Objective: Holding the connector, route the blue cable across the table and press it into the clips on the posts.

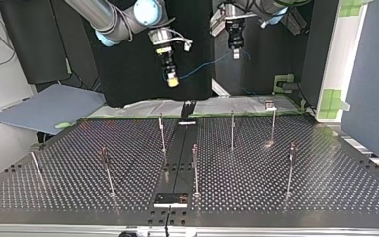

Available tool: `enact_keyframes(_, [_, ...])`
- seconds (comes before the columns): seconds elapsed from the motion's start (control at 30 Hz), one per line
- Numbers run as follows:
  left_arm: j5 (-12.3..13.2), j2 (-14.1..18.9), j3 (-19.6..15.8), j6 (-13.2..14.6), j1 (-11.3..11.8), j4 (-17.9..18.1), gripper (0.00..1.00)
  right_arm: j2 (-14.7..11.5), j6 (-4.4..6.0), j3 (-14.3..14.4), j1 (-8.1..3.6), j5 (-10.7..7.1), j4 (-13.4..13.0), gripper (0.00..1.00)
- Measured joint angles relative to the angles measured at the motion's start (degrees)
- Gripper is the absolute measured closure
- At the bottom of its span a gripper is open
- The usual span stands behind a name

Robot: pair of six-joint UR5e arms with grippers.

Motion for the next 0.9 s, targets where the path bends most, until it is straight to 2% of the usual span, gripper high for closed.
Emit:
enact_keyframes(0.2, [-1.46,2.9,0.98,-0.82,2.24,-2.88,1.0,-2.87,0.69,-1.69,0.03,-2.46,2.86,1.0])
enact_keyframes(0.37, [-3.26,5.52,3.15,-0.7,3.31,-5.51,1.0,-5.25,1.17,-2.5,-0.07,-3.26,5.25,1.0])
enact_keyframes(0.63, [-5.48,9.11,5.93,-0.73,4.8,-9.1,1.0,-9.17,2.89,-4.18,-0.4,-5.18,9.17,1.0])
enact_keyframes(0.8, [-6.28,11.51,7.51,-0.88,5.78,-11.48,1.0,-11.61,3.19,-4.83,-0.38,-5.89,11.66,1.0])
enact_keyframes(0.9, [-6.25,12.88,8.25,-0.98,6.26,-12.87,1.0,-12.13,3.22,-5.03,-0.25,-6.32,12.31,1.0])
